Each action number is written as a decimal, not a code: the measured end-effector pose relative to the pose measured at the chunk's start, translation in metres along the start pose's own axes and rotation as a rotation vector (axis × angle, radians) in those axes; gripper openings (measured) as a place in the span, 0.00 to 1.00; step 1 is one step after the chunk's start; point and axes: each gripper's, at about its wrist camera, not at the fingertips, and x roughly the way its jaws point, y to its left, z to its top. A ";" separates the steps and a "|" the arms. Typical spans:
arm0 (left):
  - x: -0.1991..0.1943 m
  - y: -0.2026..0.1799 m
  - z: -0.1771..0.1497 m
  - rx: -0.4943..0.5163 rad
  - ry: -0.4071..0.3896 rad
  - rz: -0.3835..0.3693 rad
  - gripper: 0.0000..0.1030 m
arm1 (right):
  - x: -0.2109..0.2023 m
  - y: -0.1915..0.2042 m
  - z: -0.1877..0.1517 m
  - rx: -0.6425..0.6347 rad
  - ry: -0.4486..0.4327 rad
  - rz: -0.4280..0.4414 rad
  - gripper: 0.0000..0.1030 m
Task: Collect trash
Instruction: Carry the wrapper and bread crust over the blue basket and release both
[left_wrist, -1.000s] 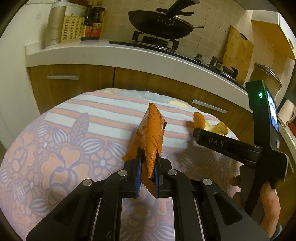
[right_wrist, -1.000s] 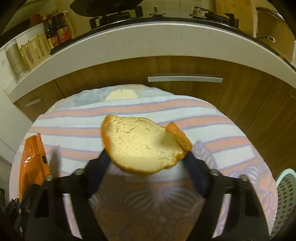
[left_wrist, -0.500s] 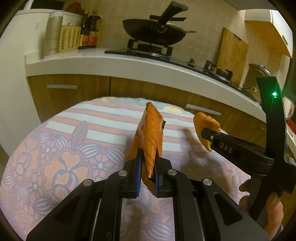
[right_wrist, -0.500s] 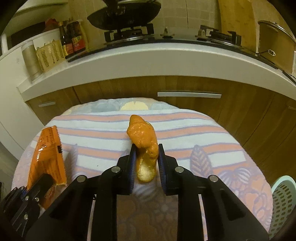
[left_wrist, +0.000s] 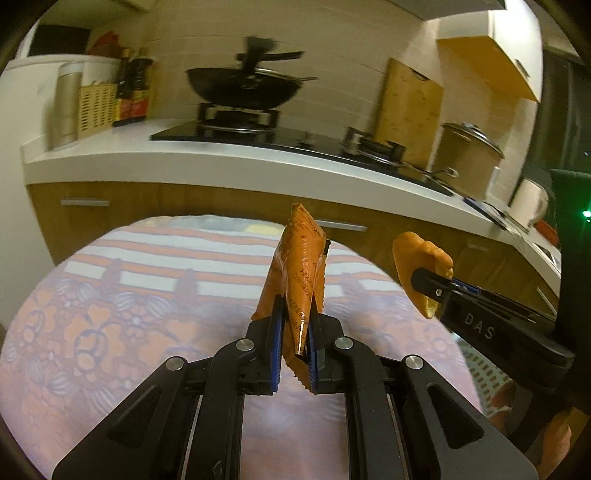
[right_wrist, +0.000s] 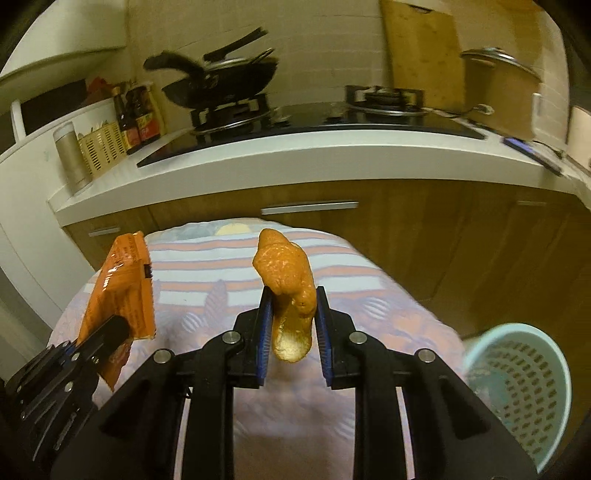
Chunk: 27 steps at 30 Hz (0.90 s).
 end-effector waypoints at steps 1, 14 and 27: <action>-0.001 -0.007 -0.002 0.008 0.003 -0.011 0.09 | -0.004 -0.006 -0.002 0.006 -0.001 -0.007 0.19; 0.010 -0.118 -0.019 0.140 0.062 -0.164 0.09 | -0.063 -0.117 -0.047 0.157 -0.008 -0.144 0.19; 0.049 -0.222 -0.054 0.284 0.176 -0.317 0.09 | -0.072 -0.203 -0.091 0.299 0.063 -0.222 0.19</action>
